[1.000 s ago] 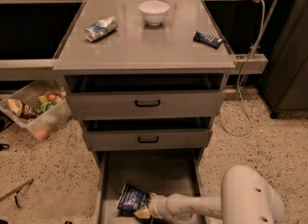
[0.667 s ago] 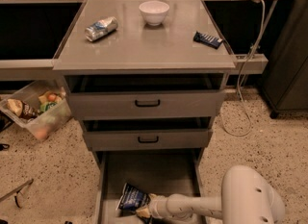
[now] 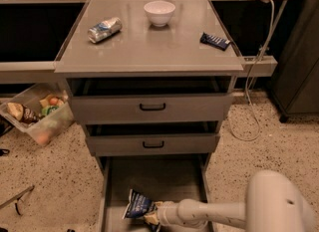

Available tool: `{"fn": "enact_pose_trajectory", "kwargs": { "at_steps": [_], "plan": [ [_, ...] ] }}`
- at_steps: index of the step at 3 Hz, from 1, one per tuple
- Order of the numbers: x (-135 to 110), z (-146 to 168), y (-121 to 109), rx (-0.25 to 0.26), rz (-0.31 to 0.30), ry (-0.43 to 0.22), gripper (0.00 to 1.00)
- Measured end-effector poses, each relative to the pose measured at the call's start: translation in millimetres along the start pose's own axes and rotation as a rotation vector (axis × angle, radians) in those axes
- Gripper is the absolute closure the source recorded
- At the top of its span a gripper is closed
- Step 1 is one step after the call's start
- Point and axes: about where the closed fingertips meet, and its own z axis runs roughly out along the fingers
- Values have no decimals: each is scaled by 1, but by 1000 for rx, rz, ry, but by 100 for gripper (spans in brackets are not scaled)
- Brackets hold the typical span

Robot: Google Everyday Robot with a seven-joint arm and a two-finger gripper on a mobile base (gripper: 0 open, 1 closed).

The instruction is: Pick blue chip bag from bottom drawer and place on counter

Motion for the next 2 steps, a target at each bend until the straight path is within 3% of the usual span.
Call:
{"fn": "enact_pose_trajectory", "kwargs": {
  "at_steps": [1, 2],
  "plan": [
    [-72, -88, 34, -82, -34, -93, 100],
    [-146, -192, 44, -113, -73, -173, 100]
  ]
}}
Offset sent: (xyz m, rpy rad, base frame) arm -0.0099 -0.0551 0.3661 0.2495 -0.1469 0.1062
